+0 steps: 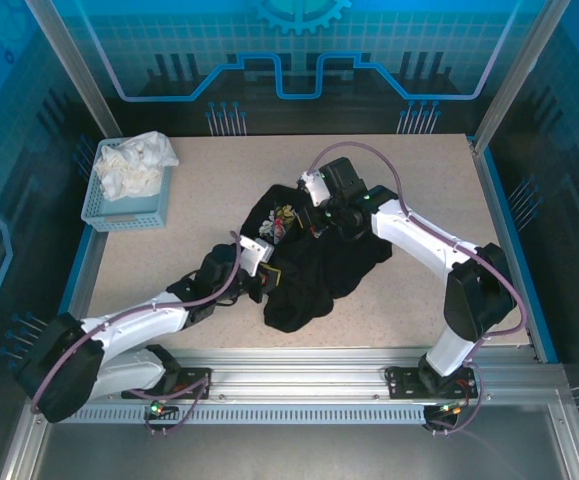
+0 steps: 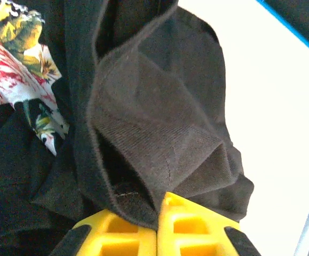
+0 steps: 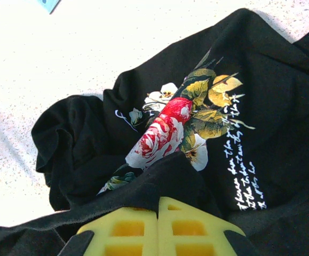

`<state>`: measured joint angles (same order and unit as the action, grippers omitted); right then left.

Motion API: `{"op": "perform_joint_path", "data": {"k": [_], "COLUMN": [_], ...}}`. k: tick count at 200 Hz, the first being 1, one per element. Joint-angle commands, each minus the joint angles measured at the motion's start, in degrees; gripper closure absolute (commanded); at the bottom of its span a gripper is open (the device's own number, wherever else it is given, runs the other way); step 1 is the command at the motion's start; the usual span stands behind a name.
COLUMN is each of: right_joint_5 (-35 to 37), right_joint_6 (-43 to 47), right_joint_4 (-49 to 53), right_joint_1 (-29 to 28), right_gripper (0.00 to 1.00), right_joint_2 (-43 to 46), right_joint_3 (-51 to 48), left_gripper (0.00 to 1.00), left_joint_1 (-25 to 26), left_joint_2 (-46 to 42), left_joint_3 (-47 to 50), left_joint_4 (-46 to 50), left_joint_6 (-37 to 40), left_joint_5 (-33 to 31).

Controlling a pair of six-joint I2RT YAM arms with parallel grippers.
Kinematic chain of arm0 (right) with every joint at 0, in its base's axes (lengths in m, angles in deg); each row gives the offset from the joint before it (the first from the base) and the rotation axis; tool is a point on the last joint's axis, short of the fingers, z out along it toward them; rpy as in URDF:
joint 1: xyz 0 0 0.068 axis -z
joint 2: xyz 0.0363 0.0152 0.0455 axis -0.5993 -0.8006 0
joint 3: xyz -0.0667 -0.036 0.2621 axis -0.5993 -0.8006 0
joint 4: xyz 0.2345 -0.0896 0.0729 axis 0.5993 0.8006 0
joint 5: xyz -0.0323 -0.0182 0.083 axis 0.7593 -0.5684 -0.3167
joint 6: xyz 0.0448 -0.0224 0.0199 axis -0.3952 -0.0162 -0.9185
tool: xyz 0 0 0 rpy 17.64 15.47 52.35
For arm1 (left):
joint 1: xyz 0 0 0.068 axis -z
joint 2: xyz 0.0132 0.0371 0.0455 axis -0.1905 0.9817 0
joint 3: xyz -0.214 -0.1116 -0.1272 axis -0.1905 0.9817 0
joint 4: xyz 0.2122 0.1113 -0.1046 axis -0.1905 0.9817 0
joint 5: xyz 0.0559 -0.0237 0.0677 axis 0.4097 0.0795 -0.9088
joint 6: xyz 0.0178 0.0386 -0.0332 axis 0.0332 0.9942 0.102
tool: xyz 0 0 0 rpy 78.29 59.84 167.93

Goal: Fold the inside-out t-shirt

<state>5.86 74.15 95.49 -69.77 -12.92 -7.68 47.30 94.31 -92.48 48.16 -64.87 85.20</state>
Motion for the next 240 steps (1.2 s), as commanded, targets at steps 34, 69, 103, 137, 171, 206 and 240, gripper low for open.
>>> {"op": "perform_joint_path", "data": {"k": [34, 69, 103, 137, 171, 206, 240], "right_joint_5": [0.5, 3.3, 6.5, 14.3, 12.5, 8.2, 5.7], "right_joint_6": [-3.7, -4.9, -6.6, -7.1, -7.4, -8.6, -9.6], "right_joint_4": [-1.7, -3.3, -2.1, 0.4, 0.9, 0.5, 0.6], "right_joint_1": [0.5, 2.7, 8.2, 11.6, 10.9, 9.0, 7.5], "right_gripper": [0.99, 0.72, 0.49, 0.38, 0.39, 0.39, 0.41], "right_joint_2": [-0.9, 7.1, 11.7, 7.7, -2.6, -12.9, -19.5], "right_joint_3": [4.9, 0.6, -8.6, -12.8, -8.3, -0.4, 4.6], "left_gripper": [1.00, 1.00, 1.00, 1.00, 1.00, 1.00, 1.00], "left_joint_1": [-0.4, -0.6, -1.0, -1.1, -1.1, -1.3, -1.5], "left_joint_2": [-9.5, -9.7, -8.1, -5.3, -6.8, -7.6, -7.6], "left_joint_3": [-9.4, -20.8, -31.4, -41.5, -43.3, -42.3, -40.8], "left_joint_4": [20.5, 37.8, 52.9, 65.9, 66.1, 64.2, 63.0], "left_joint_6": [-8.2, -7.9, -2.2, 4.4, 8.0, 8.4, 8.7], "left_joint_5": [-11.2, -14.0, -13.2, -21.5, -26.4, -25.8, -25.0]}}
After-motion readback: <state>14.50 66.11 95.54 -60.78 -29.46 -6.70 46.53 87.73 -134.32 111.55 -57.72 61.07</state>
